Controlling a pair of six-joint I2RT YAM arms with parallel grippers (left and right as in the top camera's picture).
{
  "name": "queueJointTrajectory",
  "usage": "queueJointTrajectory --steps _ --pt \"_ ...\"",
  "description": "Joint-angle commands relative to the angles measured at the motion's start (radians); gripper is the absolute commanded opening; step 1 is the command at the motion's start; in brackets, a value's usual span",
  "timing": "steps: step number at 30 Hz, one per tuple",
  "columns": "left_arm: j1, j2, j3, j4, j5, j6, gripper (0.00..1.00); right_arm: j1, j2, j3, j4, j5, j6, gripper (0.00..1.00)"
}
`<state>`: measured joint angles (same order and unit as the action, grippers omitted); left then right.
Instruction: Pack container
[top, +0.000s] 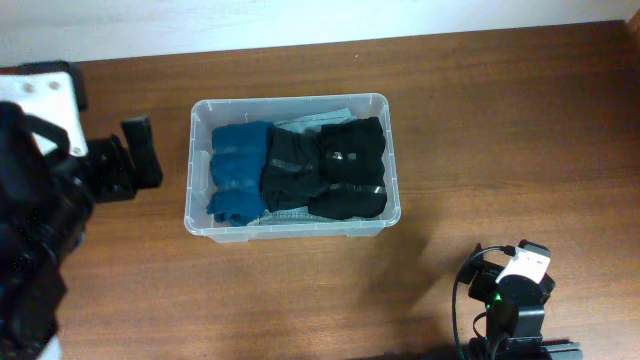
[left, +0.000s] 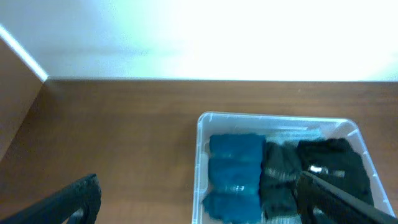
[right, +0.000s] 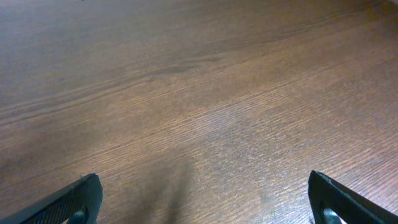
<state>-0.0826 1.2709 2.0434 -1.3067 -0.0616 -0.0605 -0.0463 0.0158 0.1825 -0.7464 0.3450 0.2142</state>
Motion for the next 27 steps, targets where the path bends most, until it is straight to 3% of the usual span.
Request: queueJointTrajectory --steps 1,14,27 --pt "0.005 -0.119 -0.231 0.113 0.066 0.057 0.99 -0.006 -0.011 -0.009 0.002 -0.002 0.011 0.98" --pt "0.005 -0.67 -1.168 0.651 0.154 0.057 0.99 -0.006 -0.011 -0.009 0.002 -0.002 0.011 0.99" --pt "0.005 -1.083 -1.661 0.732 0.155 0.058 0.99 -0.006 -0.011 -0.009 0.002 -0.002 0.01 0.98"
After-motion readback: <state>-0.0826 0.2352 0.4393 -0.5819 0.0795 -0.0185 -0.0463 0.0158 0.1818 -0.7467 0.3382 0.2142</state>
